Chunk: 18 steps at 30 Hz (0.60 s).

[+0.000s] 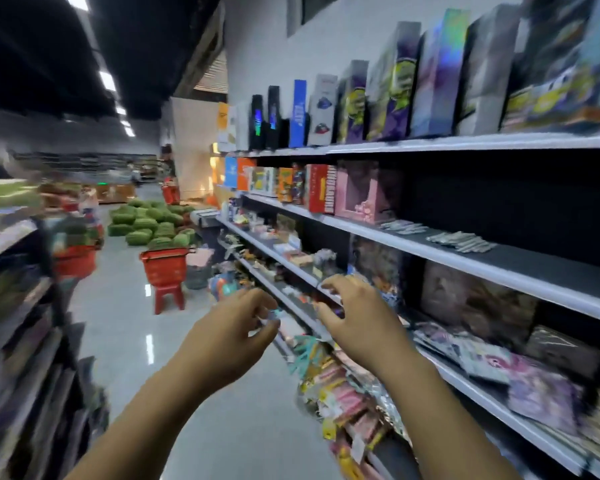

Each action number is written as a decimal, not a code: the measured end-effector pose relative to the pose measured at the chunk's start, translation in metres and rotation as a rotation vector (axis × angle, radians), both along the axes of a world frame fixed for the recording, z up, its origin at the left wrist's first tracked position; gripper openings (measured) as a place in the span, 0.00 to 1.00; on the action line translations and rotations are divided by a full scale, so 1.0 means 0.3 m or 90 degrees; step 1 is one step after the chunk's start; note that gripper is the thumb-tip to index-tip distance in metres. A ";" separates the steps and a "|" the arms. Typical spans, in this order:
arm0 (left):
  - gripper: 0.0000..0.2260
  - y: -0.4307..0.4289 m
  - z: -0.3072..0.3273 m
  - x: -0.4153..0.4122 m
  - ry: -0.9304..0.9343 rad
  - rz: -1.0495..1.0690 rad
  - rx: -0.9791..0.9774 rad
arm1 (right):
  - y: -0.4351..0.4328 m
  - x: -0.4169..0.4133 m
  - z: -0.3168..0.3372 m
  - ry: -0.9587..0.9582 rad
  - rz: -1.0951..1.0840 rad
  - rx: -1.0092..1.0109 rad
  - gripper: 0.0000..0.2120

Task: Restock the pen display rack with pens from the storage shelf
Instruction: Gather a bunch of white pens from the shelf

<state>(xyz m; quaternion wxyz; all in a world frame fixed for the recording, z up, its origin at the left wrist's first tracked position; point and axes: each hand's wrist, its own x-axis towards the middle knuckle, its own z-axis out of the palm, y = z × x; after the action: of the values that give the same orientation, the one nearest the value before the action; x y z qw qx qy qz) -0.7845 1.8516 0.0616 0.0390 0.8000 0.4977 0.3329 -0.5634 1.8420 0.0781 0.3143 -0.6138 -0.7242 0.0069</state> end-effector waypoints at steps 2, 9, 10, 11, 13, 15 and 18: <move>0.06 0.180 0.010 0.050 0.013 -0.048 -0.002 | 0.134 0.054 -0.008 -0.011 -0.045 -0.012 0.16; 0.06 0.773 0.034 0.295 0.001 -0.170 0.032 | 0.606 0.275 -0.049 0.015 -0.150 0.032 0.11; 0.06 0.855 0.039 0.337 -0.008 -0.190 0.029 | 0.670 0.312 -0.041 0.012 -0.168 0.035 0.11; 0.07 0.932 0.046 0.376 -0.012 -0.208 0.023 | 0.733 0.347 -0.029 0.010 -0.184 0.041 0.12; 0.08 1.077 0.056 0.454 0.002 -0.235 0.017 | 0.851 0.414 -0.004 0.011 -0.213 0.049 0.13; 0.09 1.218 0.069 0.530 0.004 -0.250 0.026 | 0.961 0.477 0.019 0.011 -0.243 0.047 0.12; 0.06 1.408 0.080 0.642 -0.012 -0.289 0.032 | 1.095 0.565 0.031 0.014 -0.293 0.041 0.13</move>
<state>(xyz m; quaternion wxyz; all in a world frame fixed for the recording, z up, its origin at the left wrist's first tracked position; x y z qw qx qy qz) -0.5919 2.2741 0.0856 0.0980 0.8891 0.2958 0.3353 -0.3939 2.1706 0.0873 0.3345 -0.7526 -0.5613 -0.0815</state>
